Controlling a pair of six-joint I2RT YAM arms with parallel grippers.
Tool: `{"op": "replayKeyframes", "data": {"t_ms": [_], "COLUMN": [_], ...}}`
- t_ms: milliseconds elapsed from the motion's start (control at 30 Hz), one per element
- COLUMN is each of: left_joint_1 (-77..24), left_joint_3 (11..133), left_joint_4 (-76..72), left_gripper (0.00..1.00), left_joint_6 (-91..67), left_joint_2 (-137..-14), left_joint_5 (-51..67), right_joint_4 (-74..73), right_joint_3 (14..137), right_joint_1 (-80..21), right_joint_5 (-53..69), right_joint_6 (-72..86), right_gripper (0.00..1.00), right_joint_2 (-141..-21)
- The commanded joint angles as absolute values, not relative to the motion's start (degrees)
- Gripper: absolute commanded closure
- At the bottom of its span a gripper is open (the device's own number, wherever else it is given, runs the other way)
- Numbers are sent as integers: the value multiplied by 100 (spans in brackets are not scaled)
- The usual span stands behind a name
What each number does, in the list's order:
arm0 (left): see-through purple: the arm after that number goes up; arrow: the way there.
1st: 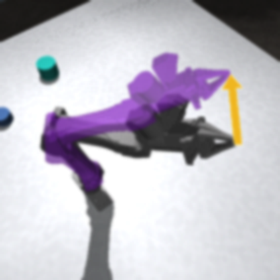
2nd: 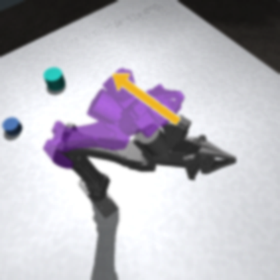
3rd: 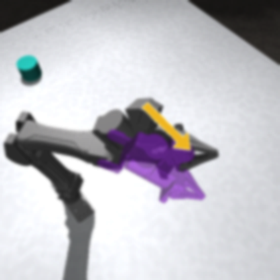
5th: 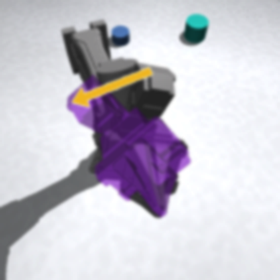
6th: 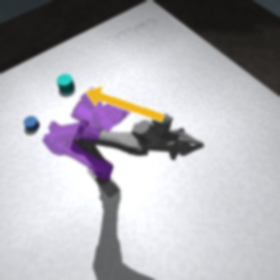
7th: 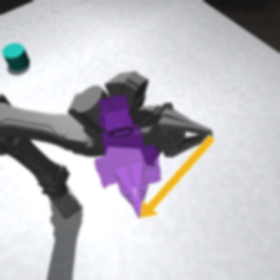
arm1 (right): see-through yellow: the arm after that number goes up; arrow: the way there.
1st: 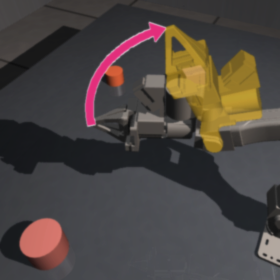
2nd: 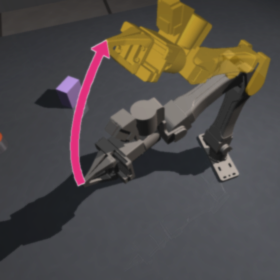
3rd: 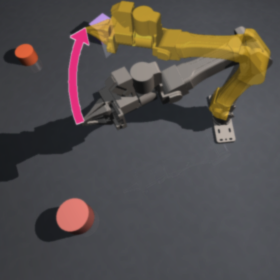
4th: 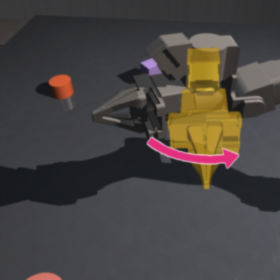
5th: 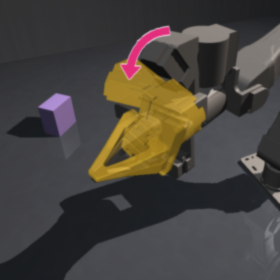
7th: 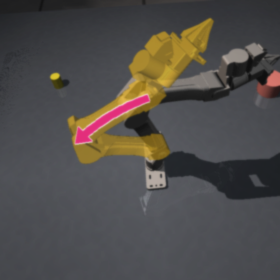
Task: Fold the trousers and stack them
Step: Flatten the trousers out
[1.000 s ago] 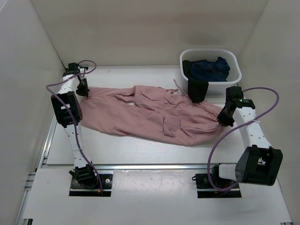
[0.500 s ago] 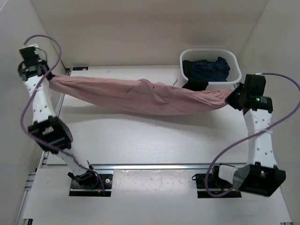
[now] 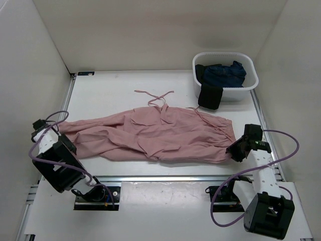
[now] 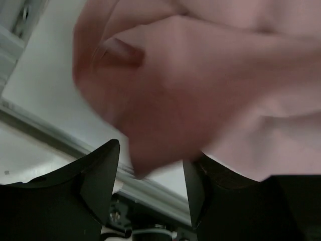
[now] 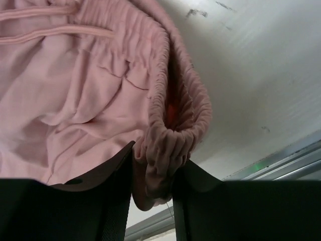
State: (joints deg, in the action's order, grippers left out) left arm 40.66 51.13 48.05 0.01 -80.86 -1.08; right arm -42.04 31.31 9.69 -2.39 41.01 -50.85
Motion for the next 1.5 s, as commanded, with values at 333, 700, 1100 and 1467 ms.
{"op": "replayKeyframes", "data": {"t_ms": [333,700,1100,1467], "left_joint_1": [4896,4896,4290,4236], "left_joint_3": [5959,6213,7969,8607], "left_joint_4": [5123,4720,4859,5810], "left_gripper": [19,29,86,86], "left_joint_6": [0,0,0,0], "left_joint_2": [-8015,-9130,-9044,-8413], "left_joint_5": [404,1177,1292,513], "right_joint_4": [-4175,-3815,-3383,-4509], "right_joint_3": [3050,2813,5221,5751], "right_joint_1": [1046,1046,1046,2187], "right_joint_5": [-818,-817,-62,-633], "right_joint_6": [4825,4948,4422,4420], "right_gripper": [52,52,100,100], "right_joint_2": [-5062,-5186,-6757,-5688]}}
